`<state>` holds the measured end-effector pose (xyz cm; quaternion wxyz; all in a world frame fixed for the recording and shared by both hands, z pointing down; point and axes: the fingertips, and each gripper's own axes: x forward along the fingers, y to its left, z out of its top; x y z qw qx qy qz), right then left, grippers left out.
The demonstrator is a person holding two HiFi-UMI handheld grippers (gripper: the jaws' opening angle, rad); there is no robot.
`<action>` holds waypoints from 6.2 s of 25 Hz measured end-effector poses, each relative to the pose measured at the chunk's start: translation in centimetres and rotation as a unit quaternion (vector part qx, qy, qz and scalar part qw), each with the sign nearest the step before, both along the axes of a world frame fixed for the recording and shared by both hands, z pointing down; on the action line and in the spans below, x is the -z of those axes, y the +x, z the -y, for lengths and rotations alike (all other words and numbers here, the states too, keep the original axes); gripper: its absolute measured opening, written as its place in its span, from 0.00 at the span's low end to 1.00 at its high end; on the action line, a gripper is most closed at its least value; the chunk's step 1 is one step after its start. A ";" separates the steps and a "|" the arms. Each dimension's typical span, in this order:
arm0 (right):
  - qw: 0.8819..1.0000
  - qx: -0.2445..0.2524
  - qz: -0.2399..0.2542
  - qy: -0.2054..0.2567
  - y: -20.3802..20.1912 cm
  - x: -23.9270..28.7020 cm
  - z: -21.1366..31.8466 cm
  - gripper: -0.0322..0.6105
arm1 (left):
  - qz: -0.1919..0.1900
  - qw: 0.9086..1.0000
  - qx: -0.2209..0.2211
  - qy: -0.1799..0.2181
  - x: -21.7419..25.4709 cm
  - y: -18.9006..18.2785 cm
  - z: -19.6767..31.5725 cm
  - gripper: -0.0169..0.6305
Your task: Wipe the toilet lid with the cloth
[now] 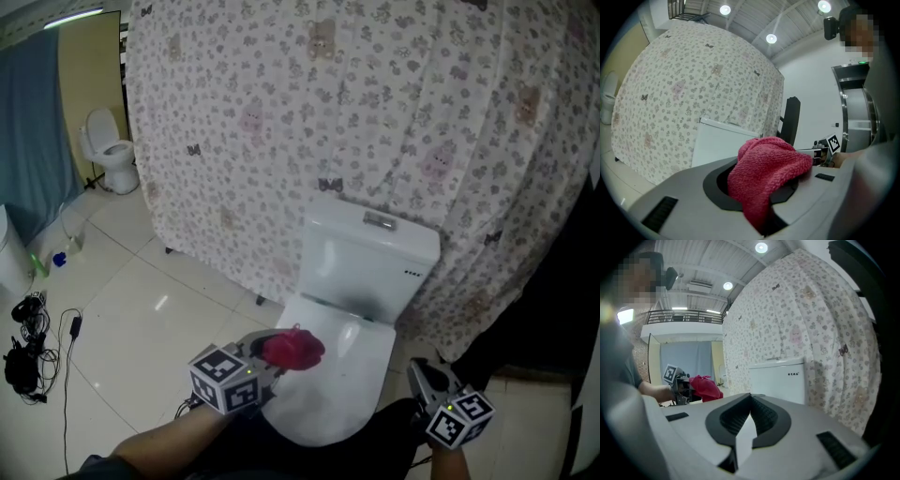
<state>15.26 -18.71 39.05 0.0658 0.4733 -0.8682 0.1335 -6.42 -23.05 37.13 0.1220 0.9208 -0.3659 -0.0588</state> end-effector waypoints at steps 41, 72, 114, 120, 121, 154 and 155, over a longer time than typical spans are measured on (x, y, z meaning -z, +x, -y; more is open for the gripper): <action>0.973 -0.091 -0.009 -0.211 1.1 -19.3 3.1 0.06 | 0.129 0.976 0.001 -0.178 -20.9 8.3 6.3 0.15; 0.975 -0.113 0.021 -0.191 3.4 -16.9 3.3 0.06 | 0.182 0.962 -0.030 -0.204 -25.1 12.0 5.2 0.14; 0.969 -0.177 0.063 -0.162 11.1 -13.4 -1.2 0.06 | 0.244 0.940 -0.153 -0.184 -25.6 26.4 0.9 0.14; 0.966 -0.189 0.066 -0.162 12.3 -13.4 -2.3 0.06 | 0.238 0.940 -0.170 -0.176 -25.5 28.1 -0.1 0.14; 0.966 -0.191 0.066 -0.162 12.5 -13.4 -2.4 0.06 | 0.238 0.939 -0.174 -0.176 -25.4 28.3 -0.3 0.14; 0.979 -0.174 0.046 -0.097 10.6 -7.6 -3.7 0.06 | 0.077 0.985 -0.150 0.028 -4.4 23.6 -3.8 0.14; 0.980 -0.170 0.045 -0.093 10.3 -7.5 -3.6 0.06 | 0.073 0.986 -0.145 0.030 -3.9 22.8 -3.9 0.14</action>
